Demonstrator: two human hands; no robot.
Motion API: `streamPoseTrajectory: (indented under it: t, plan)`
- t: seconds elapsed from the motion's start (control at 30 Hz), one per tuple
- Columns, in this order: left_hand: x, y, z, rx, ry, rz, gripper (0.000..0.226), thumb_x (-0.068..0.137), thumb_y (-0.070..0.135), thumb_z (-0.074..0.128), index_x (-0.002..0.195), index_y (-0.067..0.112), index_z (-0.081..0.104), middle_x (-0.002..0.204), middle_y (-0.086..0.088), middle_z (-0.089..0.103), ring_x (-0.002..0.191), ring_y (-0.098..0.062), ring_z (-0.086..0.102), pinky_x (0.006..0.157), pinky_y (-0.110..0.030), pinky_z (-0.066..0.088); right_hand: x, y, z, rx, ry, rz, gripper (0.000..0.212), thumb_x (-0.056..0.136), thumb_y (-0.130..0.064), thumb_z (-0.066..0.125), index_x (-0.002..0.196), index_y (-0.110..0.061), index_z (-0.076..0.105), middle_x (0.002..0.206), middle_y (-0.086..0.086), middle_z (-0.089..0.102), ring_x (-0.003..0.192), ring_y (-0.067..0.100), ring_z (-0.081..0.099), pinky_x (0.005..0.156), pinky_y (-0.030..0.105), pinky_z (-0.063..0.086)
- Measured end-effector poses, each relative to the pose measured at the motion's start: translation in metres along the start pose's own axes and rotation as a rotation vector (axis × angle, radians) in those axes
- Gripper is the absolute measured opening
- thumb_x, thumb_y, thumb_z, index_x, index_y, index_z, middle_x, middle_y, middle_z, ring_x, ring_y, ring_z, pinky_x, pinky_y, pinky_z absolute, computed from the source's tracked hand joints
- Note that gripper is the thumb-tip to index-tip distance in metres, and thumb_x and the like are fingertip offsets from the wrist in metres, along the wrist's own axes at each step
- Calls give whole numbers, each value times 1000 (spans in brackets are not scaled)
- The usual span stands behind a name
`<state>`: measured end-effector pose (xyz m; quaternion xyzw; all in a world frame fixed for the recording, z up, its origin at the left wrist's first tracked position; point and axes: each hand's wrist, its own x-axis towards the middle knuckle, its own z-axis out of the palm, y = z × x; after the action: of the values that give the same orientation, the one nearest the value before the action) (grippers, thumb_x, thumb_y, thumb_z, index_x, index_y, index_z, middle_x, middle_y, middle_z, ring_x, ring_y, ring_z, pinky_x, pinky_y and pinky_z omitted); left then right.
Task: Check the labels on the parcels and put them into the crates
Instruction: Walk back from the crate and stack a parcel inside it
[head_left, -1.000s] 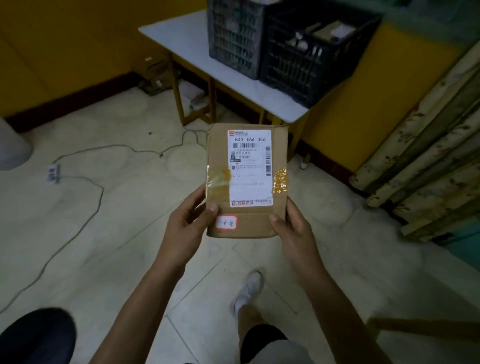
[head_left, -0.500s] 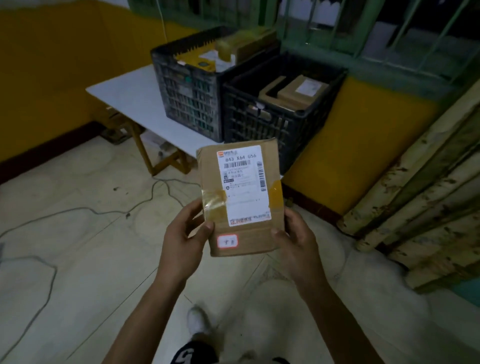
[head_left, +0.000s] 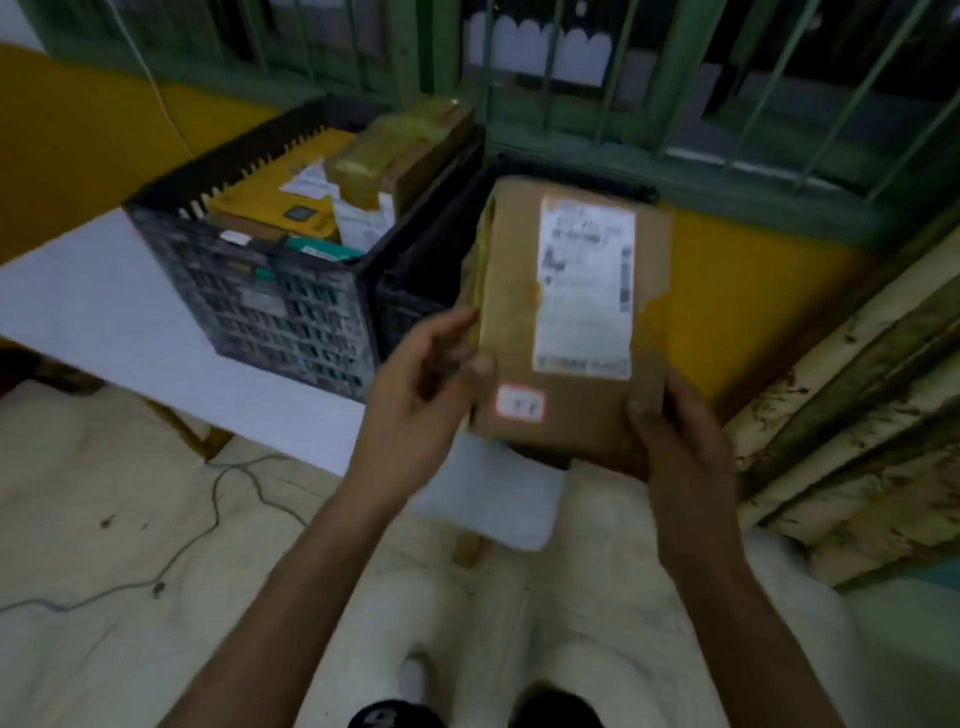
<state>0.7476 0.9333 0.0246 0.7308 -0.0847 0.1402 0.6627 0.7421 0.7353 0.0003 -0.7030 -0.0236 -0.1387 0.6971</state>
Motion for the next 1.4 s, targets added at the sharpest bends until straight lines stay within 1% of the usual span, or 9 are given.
streamPoseTrajectory:
  t: [0.07,0.27,0.4,0.7,0.9,1.03,1.17,1.27,1.4]
  plan:
    - [50,3,-4,-4,-126,22,40,94,22,55,132,10,52,116,-9,65,106,-17,63,86,-35,55,36,-9,4,-14,52,-12,30,97,-15,52,124,-27,59,114,-18,67,104,-1,63,77,17,53]
    - [170,5,6,-43,-323,91,42,99,1,43,140,6,38,127,-2,56,110,-4,60,89,-20,48,148,-32,10,-93,192,-61,27,97,-9,49,116,-22,62,96,-20,69,89,-1,66,69,18,53]
    - [206,-17,11,13,-301,41,47,99,3,43,145,4,33,140,-7,50,126,-15,52,102,-33,45,194,-12,21,-163,110,-23,26,98,-10,48,115,-25,61,102,-18,68,95,3,66,82,30,57]
    - [255,-54,15,12,-126,-220,31,98,10,46,128,15,55,113,5,66,101,-5,64,78,-13,49,255,47,23,-105,18,209,21,97,-15,54,112,-23,66,108,-11,69,97,8,68,87,37,57]
    - [277,-72,23,-37,-210,-258,27,98,13,47,121,14,60,113,2,68,103,-11,65,83,-18,52,268,60,16,-132,39,249,23,97,-12,52,109,-25,67,93,-18,73,89,3,69,71,23,58]
    - [288,-96,19,-38,-274,-234,32,91,26,56,123,31,53,116,23,64,108,0,61,82,-15,50,253,53,4,-148,76,226,32,97,-10,50,106,-35,67,96,-18,73,88,1,69,63,15,53]
    - [293,-125,10,-23,-315,-283,79,76,47,66,144,32,30,131,29,47,121,9,48,92,-13,46,234,46,0,-212,-3,231,39,98,-8,48,110,-38,69,106,-13,72,96,4,68,66,15,53]
    - [289,-136,1,8,-408,-340,73,75,44,72,136,44,32,116,44,48,112,22,46,81,-1,42,224,49,-1,-318,-14,234,40,96,-9,50,112,-42,67,109,-13,71,100,5,67,73,16,54]
    - [278,-135,-10,152,-425,-275,78,75,19,74,122,54,24,109,55,41,112,25,42,84,7,30,225,54,-2,-469,-29,253,48,91,-12,57,103,-57,66,102,-28,69,95,-7,65,74,7,49]
